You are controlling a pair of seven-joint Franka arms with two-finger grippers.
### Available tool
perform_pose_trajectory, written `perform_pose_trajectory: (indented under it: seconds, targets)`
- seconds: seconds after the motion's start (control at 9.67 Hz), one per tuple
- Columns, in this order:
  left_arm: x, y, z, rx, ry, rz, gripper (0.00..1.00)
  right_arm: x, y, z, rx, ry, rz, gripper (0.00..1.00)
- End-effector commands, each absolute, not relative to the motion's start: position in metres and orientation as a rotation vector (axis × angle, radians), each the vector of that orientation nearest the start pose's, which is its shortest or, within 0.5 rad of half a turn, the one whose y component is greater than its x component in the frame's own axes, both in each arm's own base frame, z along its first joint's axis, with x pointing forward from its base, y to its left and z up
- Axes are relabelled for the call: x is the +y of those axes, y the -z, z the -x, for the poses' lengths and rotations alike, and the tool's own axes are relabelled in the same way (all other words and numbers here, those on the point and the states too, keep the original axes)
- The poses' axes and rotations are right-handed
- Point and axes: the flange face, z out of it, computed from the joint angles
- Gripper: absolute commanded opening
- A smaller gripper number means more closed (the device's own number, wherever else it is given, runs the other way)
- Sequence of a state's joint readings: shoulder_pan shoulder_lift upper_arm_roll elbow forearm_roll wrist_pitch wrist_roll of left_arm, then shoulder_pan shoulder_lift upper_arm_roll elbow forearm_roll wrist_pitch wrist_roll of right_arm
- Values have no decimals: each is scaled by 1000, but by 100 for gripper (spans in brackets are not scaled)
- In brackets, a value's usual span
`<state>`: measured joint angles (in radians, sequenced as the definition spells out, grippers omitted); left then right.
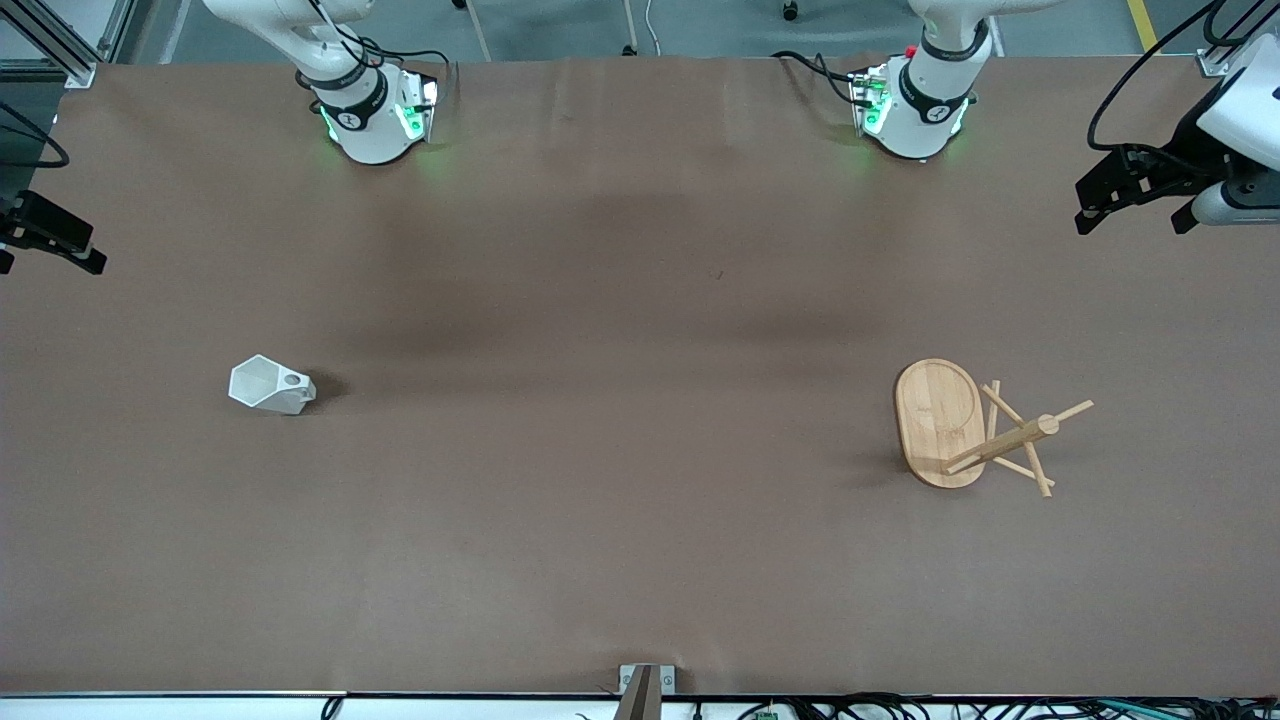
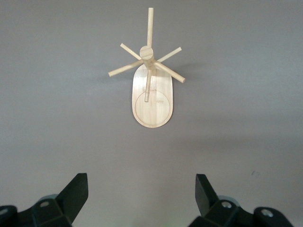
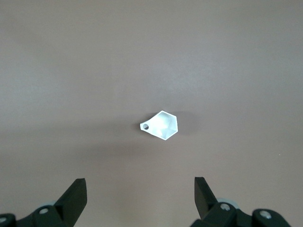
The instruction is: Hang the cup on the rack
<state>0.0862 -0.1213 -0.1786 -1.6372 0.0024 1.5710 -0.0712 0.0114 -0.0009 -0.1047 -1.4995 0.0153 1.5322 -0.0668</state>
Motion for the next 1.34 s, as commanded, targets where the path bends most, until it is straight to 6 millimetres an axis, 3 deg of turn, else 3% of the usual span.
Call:
perform_pose_trajectory:
  seconds: [0.0, 0.21, 0.41, 0.72, 1.03, 1.24]
  targets:
    - [-52, -645, -519, 50, 22, 3133, 100, -50, -656, -547, 52, 49, 3115, 100]
    - [-51, -647, -519, 52, 28, 3129, 100, -52, -652, -548, 55, 44, 3115, 100]
    - [-52, -647, -519, 45, 30, 3128, 100, -81, -628, -552, 78, 19, 3105, 100]
    - [-52, -649, -519, 45, 35, 3132, 100, -137, -538, -560, 30, 19, 3087, 99]
    - [-52, -648, -520, 43, 32, 3134, 100, -148, -469, -581, -23, 1, 3093, 98]
    - [-52, -646, -521, 47, 27, 3134, 100, -146, -424, -580, -102, 36, 3081, 97]
